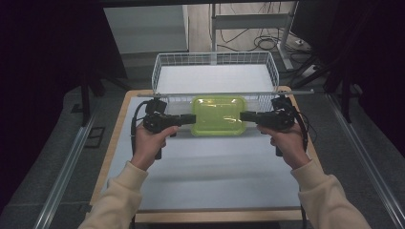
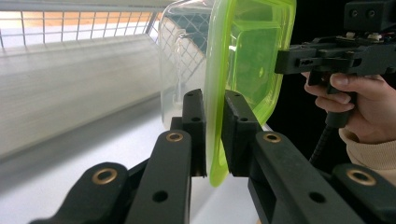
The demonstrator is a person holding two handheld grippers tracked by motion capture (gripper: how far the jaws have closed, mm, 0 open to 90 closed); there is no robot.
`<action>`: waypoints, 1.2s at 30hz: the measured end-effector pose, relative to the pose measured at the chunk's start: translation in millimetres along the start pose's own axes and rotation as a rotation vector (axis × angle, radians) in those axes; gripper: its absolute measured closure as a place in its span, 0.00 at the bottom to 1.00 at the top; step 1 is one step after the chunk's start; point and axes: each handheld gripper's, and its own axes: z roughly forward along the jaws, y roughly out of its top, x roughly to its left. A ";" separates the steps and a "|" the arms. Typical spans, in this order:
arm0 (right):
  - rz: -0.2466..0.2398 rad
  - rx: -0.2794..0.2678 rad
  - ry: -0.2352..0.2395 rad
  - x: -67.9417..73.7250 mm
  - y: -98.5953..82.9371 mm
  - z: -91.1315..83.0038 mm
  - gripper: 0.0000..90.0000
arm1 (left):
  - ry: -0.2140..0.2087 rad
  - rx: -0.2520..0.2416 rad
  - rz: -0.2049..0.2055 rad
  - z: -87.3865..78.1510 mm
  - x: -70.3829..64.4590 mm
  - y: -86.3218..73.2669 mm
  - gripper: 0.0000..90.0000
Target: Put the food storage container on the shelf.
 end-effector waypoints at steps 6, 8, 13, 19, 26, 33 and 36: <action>0.001 0.007 -0.004 -4.2 15.7 3.7 0.89 | 0.001 -0.002 -0.009 1.8 5.4 14.0 0.90; 0.001 0.008 -0.008 -5.3 20.8 4.7 0.89 | 0.000 -0.003 -0.012 2.3 7.6 18.8 0.90; -0.002 0.001 -0.014 -7.4 32.6 8.1 0.89 | 0.003 -0.007 -0.013 3.3 12.0 28.6 0.90; -0.002 -0.003 -0.019 -9.8 40.9 11.4 0.89 | 0.014 -0.014 -0.011 3.6 14.3 37.7 0.90; -0.002 -0.006 -0.031 -11.5 53.4 15.9 0.89 | 0.030 -0.024 -0.003 2.6 15.8 49.9 0.90; -0.006 -0.010 -0.037 -12.1 65.3 19.4 0.89 | 0.032 -0.028 -0.006 2.2 20.9 61.0 0.90; -0.002 -0.012 -0.041 -13.7 70.2 20.8 0.89 | 0.033 -0.029 -0.010 3.9 22.8 65.9 0.90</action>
